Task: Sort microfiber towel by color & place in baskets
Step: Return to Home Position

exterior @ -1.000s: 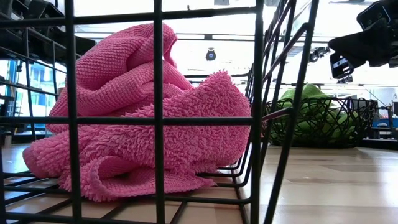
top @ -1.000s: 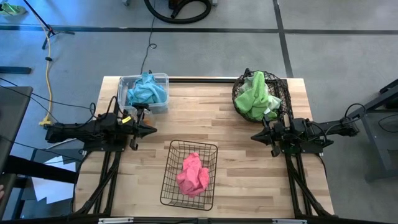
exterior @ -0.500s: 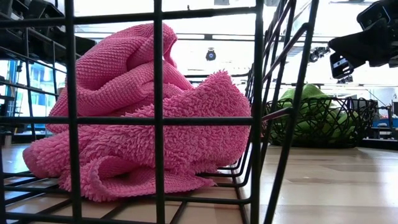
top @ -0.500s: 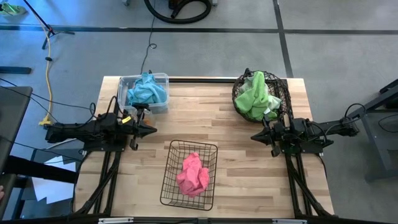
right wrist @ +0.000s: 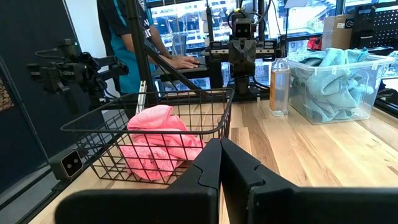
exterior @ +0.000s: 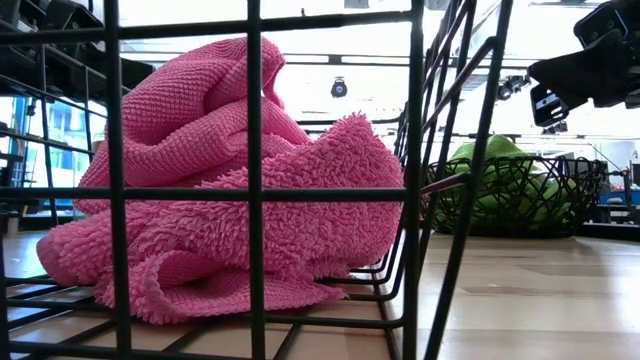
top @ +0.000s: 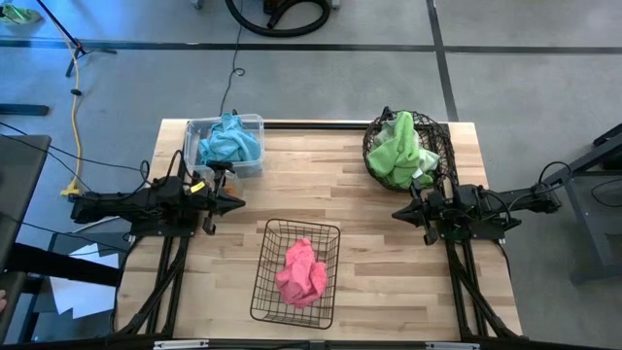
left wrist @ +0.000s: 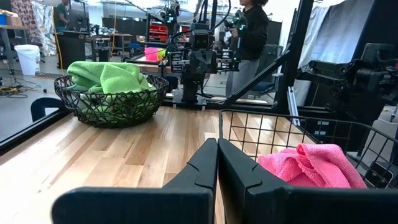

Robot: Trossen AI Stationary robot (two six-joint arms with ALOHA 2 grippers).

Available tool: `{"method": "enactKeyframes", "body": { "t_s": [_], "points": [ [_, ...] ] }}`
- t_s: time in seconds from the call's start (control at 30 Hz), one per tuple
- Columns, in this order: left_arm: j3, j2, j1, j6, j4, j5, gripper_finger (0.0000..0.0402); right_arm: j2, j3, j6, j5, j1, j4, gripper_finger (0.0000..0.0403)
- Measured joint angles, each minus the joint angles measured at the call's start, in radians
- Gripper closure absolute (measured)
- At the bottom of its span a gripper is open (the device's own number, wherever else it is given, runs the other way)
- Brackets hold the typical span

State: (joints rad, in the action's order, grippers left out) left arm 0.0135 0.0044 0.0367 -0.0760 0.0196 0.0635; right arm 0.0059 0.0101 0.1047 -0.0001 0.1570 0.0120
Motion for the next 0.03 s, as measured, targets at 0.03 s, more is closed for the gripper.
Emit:
{"method": "enactKeyframes", "body": {
  "t_s": [0.03],
  "points": [
    [0.0,0.0,0.0,0.0,0.0,0.0,0.0401,0.0,0.0,0.0,0.0,0.0,0.0,0.0402]
  ]
}}
